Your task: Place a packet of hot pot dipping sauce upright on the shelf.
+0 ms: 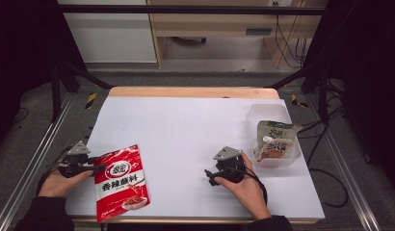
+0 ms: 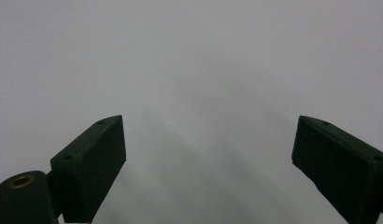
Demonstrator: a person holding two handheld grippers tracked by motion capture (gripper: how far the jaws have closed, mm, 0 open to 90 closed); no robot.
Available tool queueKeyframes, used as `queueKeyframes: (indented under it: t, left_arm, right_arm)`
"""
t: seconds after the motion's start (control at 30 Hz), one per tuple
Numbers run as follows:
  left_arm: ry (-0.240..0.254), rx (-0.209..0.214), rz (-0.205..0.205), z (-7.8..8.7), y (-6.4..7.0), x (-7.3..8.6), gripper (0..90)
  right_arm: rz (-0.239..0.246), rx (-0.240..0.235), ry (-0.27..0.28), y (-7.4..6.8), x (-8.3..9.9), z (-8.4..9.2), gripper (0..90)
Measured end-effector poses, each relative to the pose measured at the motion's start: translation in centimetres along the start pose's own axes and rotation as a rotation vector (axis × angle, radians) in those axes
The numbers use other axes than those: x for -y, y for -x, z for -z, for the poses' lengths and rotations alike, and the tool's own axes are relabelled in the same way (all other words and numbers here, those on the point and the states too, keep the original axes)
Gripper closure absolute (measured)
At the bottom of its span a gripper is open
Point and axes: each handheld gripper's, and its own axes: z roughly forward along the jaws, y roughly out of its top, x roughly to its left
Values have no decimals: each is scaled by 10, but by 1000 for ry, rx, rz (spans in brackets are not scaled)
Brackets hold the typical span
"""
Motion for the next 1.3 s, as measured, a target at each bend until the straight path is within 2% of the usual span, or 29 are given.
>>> queueKeyframes:
  t: [0.1, 0.2, 0.37, 0.4, 0.5, 0.57, 0.6, 0.63, 0.8, 0.87, 0.9, 1.0, 1.03, 1.13, 1.17, 1.23, 1.27, 1.3]
  left_arm:
    - [-9, -23, -7, -1, 2, -1, 656]
    - [-13, -29, -1, -1, 3, -2, 728]
    - [-30, -87, -9, -4, 7, -5, 870]
    - [-30, -87, -9, -4, 7, -5, 894]
    - [-30, -99, -30, -3, 9, -8, 900]
    - [12, -104, -39, 1, 11, -12, 900]
    - [12, -104, -39, 1, 11, -12, 900]
    - [44, -106, -40, 4, 13, -15, 900]
    - [132, -123, -104, 16, 28, -34, 900]
    - [184, -134, -142, 24, 41, -49, 900]
    - [201, -133, -148, 25, 45, -54, 900]
    - [226, -125, -161, 28, 51, -62, 900]
    - [248, -122, -184, 29, 59, -73, 900]
    - [259, -119, -202, 30, 65, -81, 900]
    - [276, -118, -218, 30, 70, -90, 900]
    - [283, -117, -239, 31, 75, -100, 900]
    - [283, -117, -239, 31, 75, -100, 900]
    - [290, -120, -255, 31, 79, -108, 900]
  right_arm:
    - [4, 0, 0, 0, 0, 0, 104]
    - [4, -1, 0, 0, 0, 0, 104]
    - [4, 2, 1, 0, 0, 0, 104]
    - [4, 2, 1, 0, 0, 0, 104]
    - [4, 4, -1, 0, 0, 0, 105]
    - [6, 5, 1, 0, 0, 0, 105]
    - [6, 4, 2, 0, 0, 0, 106]
    - [9, 8, 2, 0, 0, 0, 106]
    - [6, 13, 12, -1, -2, 2, 108]
    - [16, 18, 17, -1, -7, 5, 116]
    - [19, 20, 25, -2, -10, 7, 119]
    - [28, 19, 35, -3, -15, 10, 123]
    - [47, 18, 38, -4, -24, 14, 127]
    - [58, 14, 47, -5, -32, 18, 132]
    - [70, 4, 54, -7, -41, 22, 140]
    - [89, -9, 57, -9, -52, 27, 158]
    - [102, -14, 62, -10, -59, 31, 164]
    - [111, -22, 62, -10, -66, 34, 164]
